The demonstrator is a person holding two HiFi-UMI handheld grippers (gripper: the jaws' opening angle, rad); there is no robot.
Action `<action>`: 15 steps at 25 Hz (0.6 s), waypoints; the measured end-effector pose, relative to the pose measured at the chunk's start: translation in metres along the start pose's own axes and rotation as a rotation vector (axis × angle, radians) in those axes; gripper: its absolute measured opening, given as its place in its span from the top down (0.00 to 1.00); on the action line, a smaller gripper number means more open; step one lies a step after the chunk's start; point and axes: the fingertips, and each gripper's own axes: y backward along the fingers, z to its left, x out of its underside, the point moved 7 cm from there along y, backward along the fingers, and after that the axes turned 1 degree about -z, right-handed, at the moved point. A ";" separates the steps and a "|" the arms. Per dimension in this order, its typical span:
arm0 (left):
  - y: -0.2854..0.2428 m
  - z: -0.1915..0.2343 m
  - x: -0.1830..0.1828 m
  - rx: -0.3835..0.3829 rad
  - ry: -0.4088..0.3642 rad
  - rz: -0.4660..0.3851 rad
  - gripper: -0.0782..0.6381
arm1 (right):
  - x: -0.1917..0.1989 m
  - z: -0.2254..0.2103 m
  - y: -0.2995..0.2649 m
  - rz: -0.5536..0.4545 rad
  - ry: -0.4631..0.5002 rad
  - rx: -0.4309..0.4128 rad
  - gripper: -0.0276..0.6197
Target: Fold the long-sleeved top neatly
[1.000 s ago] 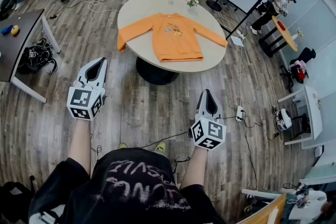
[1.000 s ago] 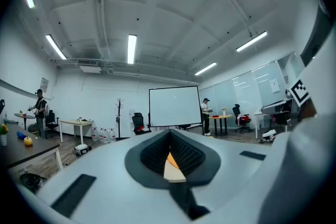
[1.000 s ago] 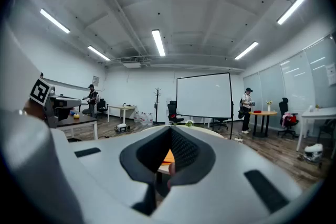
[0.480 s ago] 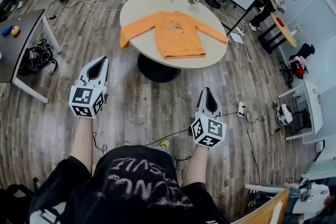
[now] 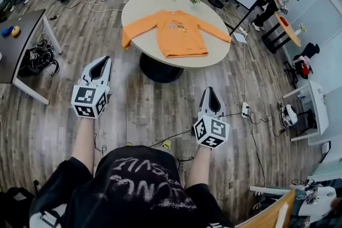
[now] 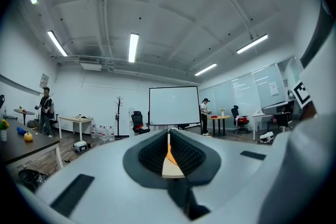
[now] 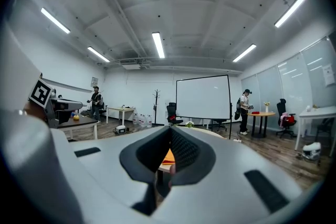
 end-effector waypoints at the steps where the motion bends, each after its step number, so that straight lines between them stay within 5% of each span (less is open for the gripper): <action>1: 0.000 0.000 0.000 0.002 0.001 0.000 0.87 | 0.000 0.000 0.001 -0.002 0.000 0.001 0.95; 6: -0.001 -0.004 -0.002 0.013 0.001 0.002 0.73 | 0.000 -0.002 0.002 -0.004 -0.005 0.006 0.88; 15: -0.001 -0.004 0.007 0.021 0.009 0.022 0.70 | 0.005 0.001 0.004 0.008 -0.002 0.011 0.81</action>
